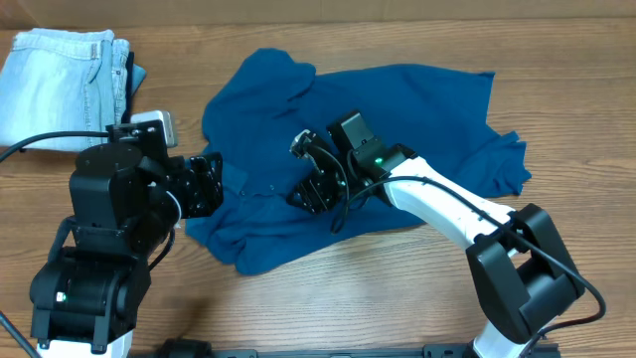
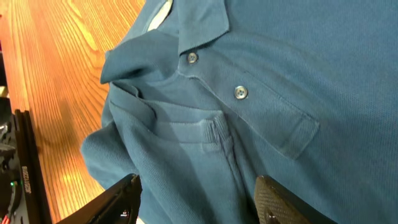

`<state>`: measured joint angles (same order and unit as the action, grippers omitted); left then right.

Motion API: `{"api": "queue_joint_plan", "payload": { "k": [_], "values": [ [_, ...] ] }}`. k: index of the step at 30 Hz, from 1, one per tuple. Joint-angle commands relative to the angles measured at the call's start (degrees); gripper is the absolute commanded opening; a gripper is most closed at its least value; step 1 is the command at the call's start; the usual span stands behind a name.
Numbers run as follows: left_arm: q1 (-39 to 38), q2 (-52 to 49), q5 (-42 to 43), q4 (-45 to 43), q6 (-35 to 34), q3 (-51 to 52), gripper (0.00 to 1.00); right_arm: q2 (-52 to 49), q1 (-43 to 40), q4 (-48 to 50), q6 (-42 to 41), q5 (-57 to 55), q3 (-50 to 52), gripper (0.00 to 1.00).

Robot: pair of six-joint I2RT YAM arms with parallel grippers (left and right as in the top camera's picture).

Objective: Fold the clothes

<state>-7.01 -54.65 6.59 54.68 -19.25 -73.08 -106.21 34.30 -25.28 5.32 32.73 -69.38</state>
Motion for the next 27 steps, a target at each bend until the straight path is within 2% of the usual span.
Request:
{"api": "queue_joint_plan", "payload": {
  "k": [1, 14, 18, 27],
  "values": [
    [0.2, 0.1, -0.9, -0.1, 1.5, -0.7, 0.6, -1.6, 1.1, 0.6, -1.1, 0.5, -1.2, 0.62],
    [0.2, 0.0, -0.8, 0.5, 1.5, -0.7, 0.6, -8.0, 3.2, 3.6, -1.1, 0.3, -1.2, 0.6],
    [0.2, 0.0, -0.8, 0.5, 1.5, -0.7, 0.6, -8.6, 3.2, 4.3, -1.1, -1.4, -1.2, 0.57],
    [0.2, -0.1, -0.8, 0.8, 1.5, -0.7, 0.61, -8.9, 3.0, 6.7, -1.1, -6.1, -1.2, 0.59]
  ]
}}
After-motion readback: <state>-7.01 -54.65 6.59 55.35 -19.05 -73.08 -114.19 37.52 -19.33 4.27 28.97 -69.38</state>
